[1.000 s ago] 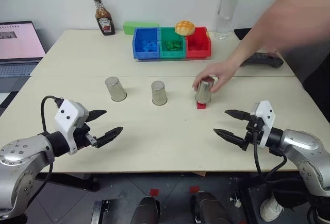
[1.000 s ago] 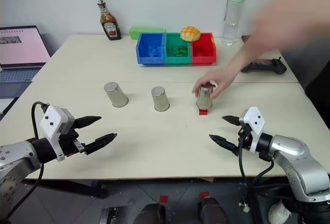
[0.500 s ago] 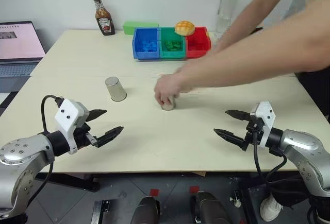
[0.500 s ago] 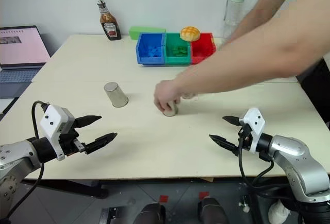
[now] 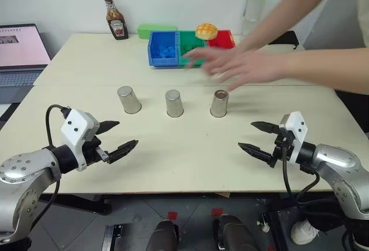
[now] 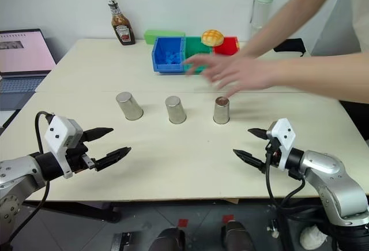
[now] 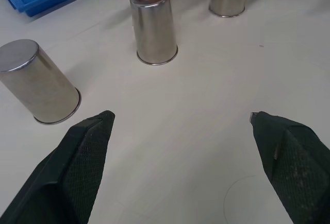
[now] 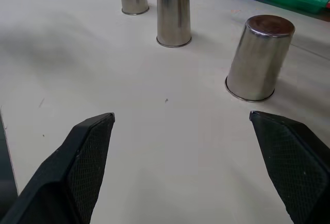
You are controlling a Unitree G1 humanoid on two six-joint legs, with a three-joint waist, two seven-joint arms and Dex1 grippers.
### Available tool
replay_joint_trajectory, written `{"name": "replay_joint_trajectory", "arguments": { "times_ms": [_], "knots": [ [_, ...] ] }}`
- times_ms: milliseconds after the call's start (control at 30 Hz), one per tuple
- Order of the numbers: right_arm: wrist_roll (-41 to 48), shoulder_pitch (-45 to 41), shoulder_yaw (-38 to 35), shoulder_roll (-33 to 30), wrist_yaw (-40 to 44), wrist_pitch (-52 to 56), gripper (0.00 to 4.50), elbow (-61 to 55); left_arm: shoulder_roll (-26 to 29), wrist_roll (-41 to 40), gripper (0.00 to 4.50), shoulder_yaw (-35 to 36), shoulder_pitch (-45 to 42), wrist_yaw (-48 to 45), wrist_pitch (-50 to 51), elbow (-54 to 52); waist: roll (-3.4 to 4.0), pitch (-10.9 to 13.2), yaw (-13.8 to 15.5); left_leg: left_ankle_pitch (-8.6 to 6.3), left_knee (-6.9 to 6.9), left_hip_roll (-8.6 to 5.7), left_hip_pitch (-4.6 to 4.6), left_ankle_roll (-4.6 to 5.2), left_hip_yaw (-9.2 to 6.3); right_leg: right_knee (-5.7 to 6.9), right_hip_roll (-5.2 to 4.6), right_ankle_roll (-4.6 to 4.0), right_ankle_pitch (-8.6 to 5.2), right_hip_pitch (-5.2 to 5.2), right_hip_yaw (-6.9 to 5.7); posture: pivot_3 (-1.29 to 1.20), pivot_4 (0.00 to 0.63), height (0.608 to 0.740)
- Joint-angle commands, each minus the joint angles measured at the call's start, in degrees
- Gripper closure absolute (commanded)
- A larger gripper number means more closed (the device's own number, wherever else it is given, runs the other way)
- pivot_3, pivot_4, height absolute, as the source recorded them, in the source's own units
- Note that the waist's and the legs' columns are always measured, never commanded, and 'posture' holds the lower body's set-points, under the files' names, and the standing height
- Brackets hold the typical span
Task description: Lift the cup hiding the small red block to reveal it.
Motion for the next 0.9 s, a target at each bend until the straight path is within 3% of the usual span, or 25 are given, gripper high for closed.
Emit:
{"name": "replay_joint_trajectory", "arguments": {
  "times_ms": [33, 400, 667, 900],
  "knots": [
    [1.94, -1.09, -0.56, 0.36, -0.74, 1.38, 0.04, -1.90, 0.14, -0.63, 0.00, 0.93, -0.79, 0.62, -0.28, -0.83, 0.00, 0.00, 0.01, 0.00, 0.00, 0.00, 0.00, 0.00, 0.00, 0.00, 0.00, -0.01, 0.00, 0.00, -0.01, 0.00, 0.150, 0.740],
    [3.76, -5.86, 1.29, 3.97, -3.65, 4.72, 0.04, -2.22, -2.48, -2.23, 0.00, -1.94, -4.48, 4.00, 2.36, -0.61, 0.00, 0.00, 0.02, 0.00, 0.01, 0.01, 0.00, 0.00, -0.02, 0.00, 0.01, -0.01, 0.01, 0.00, -0.01, 0.00, 0.150, 0.740],
    [5.04, -8.40, 3.27, 5.34, -4.64, 7.22, 0.04, -3.45, -8.28, 6.68, 0.00, -12.89, -14.02, 12.39, -0.17, 5.97, -0.01, -0.01, 0.12, 0.00, 0.04, -0.03, -0.02, 0.00, 0.00, 0.00, 0.01, -0.09, 0.12, 0.00, 0.00, 0.00, 0.150, 0.740],
    [5.29, -10.53, 6.08, 5.38, -5.32, 9.46, 0.04, -6.32, -14.56, 11.80, 0.00, -21.11, -24.46, 14.39, -3.03, 15.85, -0.04, -0.02, 0.12, 0.00, 0.06, -0.05, -0.04, 0.00, -0.02, 0.01, 0.01, -0.08, 0.13, 0.00, -0.02, 0.00, 0.150, 0.740]
  ]
}}
